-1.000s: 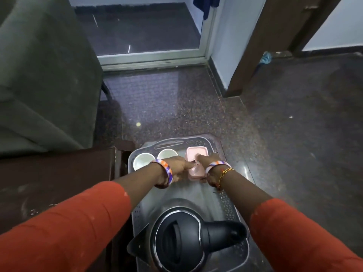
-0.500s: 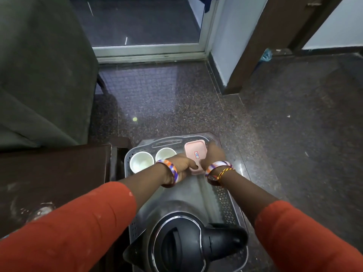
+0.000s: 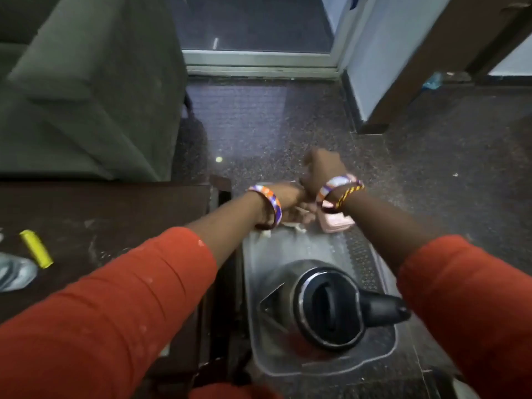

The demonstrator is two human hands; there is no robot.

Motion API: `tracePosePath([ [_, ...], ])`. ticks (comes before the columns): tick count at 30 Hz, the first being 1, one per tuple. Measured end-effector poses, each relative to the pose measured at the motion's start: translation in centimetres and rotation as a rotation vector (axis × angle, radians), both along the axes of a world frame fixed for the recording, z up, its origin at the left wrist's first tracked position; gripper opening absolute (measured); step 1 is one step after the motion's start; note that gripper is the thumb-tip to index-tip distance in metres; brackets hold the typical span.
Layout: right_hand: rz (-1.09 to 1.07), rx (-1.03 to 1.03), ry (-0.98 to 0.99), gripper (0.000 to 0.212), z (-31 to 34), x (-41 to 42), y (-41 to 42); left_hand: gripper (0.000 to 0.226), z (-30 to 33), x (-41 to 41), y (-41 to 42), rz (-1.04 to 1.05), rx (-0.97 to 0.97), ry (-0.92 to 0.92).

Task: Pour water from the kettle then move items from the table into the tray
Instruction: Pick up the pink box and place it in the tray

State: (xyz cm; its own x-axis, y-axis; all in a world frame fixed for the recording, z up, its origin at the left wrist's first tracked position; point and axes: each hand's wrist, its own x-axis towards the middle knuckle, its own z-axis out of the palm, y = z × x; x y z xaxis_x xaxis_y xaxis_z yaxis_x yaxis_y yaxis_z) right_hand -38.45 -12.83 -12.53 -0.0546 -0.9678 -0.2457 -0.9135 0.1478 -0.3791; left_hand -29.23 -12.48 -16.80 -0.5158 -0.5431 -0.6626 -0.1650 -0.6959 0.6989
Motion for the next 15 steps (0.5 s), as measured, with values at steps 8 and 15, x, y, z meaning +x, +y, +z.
tracePosePath([
  [8, 0.446, 0.048, -0.052, 0.03, 1.5, 21.8, -0.3, 0.027, -0.6, 23.7, 3.4, 0.309, -0.096, -0.272],
  [15, 0.518, 0.349, -0.109, 0.031, -8.2, 39.0, 5.1, 0.031, -6.5, 43.3, 12.1, 0.403, 0.099, -0.499],
])
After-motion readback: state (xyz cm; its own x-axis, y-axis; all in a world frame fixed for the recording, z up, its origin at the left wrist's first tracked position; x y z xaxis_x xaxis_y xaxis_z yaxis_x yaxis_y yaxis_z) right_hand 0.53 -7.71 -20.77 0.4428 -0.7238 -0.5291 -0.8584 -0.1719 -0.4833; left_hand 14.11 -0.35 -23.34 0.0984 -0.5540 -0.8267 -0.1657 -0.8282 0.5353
